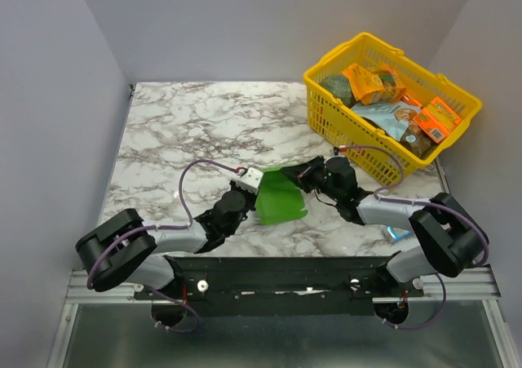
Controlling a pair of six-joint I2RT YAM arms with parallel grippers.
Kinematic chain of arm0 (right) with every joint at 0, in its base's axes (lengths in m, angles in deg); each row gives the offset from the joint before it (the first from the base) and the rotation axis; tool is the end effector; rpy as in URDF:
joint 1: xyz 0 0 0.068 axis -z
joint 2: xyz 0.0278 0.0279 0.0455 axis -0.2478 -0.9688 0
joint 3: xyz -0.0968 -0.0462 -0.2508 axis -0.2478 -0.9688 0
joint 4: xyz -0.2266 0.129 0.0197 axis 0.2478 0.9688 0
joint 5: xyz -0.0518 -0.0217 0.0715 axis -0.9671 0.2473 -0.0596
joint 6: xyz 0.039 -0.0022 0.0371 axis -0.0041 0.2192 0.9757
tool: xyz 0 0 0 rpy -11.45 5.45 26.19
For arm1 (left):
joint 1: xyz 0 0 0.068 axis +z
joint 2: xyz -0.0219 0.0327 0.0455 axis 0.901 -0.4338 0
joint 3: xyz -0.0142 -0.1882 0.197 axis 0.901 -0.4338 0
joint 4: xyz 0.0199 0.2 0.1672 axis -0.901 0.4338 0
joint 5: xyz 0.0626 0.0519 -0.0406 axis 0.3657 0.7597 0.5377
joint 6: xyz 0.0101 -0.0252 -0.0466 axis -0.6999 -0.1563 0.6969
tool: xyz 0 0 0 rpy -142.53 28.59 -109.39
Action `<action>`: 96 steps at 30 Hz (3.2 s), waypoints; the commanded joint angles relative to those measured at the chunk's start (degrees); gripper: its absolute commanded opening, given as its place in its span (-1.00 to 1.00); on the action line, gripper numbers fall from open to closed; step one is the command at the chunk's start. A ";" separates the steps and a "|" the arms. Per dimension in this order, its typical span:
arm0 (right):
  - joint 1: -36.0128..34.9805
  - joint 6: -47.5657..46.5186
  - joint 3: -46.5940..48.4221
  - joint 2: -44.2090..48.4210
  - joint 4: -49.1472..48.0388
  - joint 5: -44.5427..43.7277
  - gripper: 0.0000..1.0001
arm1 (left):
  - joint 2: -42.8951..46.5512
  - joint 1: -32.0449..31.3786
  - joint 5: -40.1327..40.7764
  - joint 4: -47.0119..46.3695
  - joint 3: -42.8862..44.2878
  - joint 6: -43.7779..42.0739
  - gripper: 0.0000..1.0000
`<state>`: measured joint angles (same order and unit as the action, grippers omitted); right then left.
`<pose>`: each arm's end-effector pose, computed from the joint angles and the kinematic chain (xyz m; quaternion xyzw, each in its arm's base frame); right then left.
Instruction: Fold the paper box
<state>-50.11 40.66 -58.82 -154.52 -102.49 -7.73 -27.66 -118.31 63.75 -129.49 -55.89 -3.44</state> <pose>0.2338 0.1720 0.1878 0.2957 0.7496 0.5228 0.2782 0.1587 -0.1887 0.1797 0.1755 0.7458 -0.1202 0.6313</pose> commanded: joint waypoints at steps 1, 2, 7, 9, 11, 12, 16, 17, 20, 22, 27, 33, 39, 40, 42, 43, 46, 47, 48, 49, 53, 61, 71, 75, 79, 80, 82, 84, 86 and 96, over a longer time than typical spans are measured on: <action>-0.09 -6.25 -4.30 -2.64 -11.16 -3.76 -0.99 | -4.23 -0.38 0.83 -4.00 1.74 2.88 -1.00; -0.09 -6.69 -4.92 -3.52 -13.03 -4.03 -0.99 | -5.63 -0.38 0.83 -4.26 2.00 3.06 -0.94; -0.09 -9.50 -8.61 -7.21 -25.75 -3.86 -0.99 | -8.19 -0.30 1.18 -4.18 4.11 3.50 -0.18; -0.09 -9.51 -9.23 -8.96 -28.68 -3.50 -0.99 | -7.67 -0.30 1.09 -3.31 3.94 3.85 0.14; -0.09 -9.77 -9.75 -9.76 -31.58 -3.24 -0.99 | -5.57 -0.12 0.83 -1.90 3.33 5.07 0.43; -0.09 -10.03 -9.93 -10.03 -32.20 -3.15 -0.99 | -4.60 -0.12 0.39 -0.07 3.06 5.60 0.49; -0.09 -12.66 -10.63 -9.16 -33.69 -3.50 -0.99 | 1.55 -0.12 -2.33 5.48 0.61 8.68 0.60; -0.09 -13.02 -10.81 -8.89 -33.79 -3.42 -0.99 | 4.52 -0.03 -3.03 6.62 0.25 9.38 0.62; -0.09 -14.25 -11.34 -8.27 -34.40 -3.15 -0.99 | 11.46 0.49 -5.58 12.77 -0.71 13.07 0.65; -0.09 -13.64 -11.08 -7.75 -31.70 -3.06 -0.99 | 14.73 1.54 -8.21 14.62 -2.03 13.69 0.75; -0.09 -14.78 -10.81 -2.57 -23.43 -5.68 -0.99 | 15.64 6.47 -14.90 20.93 0.59 12.21 0.79; -0.09 -17.15 -12.13 5.24 -15.95 -8.60 -0.49 | 2.98 10.51 -24.91 28.34 10.08 11.85 0.63; -0.18 -19.00 -12.74 12.37 -8.83 -10.71 0.05 | -5.19 12.53 -31.76 32.81 16.15 12.29 0.56; -0.09 -19.09 -12.74 14.21 -6.83 -10.88 0.07 | -6.25 12.62 -32.56 33.26 17.29 12.46 0.54; -0.09 -19.26 -12.66 15.89 -4.97 -11.24 0.11 | -8.89 12.71 -33.71 34.75 18.35 12.90 0.43; -0.09 -19.26 -12.74 16.77 -3.57 -11.41 0.11 | -9.59 12.71 -33.28 35.71 19.66 13.34 0.42; -0.09 -19.09 -12.66 19.67 -0.84 -12.20 0.13 | -11.18 12.80 -32.92 38.09 20.90 13.61 0.40; -0.09 -19.00 -12.57 21.07 -0.05 -12.38 0.13 | -11.27 12.80 -33.10 38.27 20.82 13.69 0.35; -0.18 -19.00 -12.48 21.52 0.75 -12.73 0.13 | -11.18 12.80 -33.53 38.27 20.82 13.70 0.31; -0.09 -19.09 -12.22 21.96 1.97 -12.91 0.13 | -11.18 12.80 -34.23 38.45 20.73 13.87 0.26; -0.09 -19.26 -12.22 23.46 3.21 -13.08 0.13 | -12.67 12.89 -36.78 38.27 20.64 14.66 -0.17; -0.09 -14.44 -10.64 21.88 9.17 -9.66 0.28 | -7.59 12.62 -32.15 33.71 18.54 10.81 -1.00; -0.09 -7.58 -7.22 11.78 2.17 -4.74 0.38 | 0.33 3.31 -9.47 32.82 17.48 -8.08 -1.00; -0.09 -7.66 -6.50 7.64 -4.07 -2.27 0.36 | -0.98 1.38 -6.13 35.02 18.79 -11.60 -1.00; -0.09 -7.40 -5.45 5.36 -2.42 -3.67 0.34 | -0.37 -0.29 -3.57 34.05 18.09 -14.34 -1.00; -0.09 -7.31 -5.28 5.00 -2.24 -3.94 0.33 | -0.28 -0.47 -3.13 33.88 18.00 -14.78 -1.00; -0.18 -6.70 -5.01 4.13 -2.41 -4.12 0.32 | -0.11 -1.52 -1.81 33.53 17.57 -16.00 -1.00; -0.09 -6.69 -4.66 2.89 -3.02 -4.12 0.32 | -0.28 -2.92 -0.85 33.00 17.21 -16.80 -1.00; -0.09 -7.13 -3.78 1.93 -3.82 -4.12 0.32 | -0.72 -3.63 -0.14 33.00 17.12 -17.68 -1.00; 0.00 -4.85 -1.41 -2.73 -3.91 -3.59 0.21 | -1.25 -8.47 4.43 30.90 15.90 -22.86 -1.00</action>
<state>-50.16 34.32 -61.84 -154.47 -105.77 -12.37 -28.80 -125.04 64.23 -95.88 -38.73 -23.09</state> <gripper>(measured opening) 0.636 0.010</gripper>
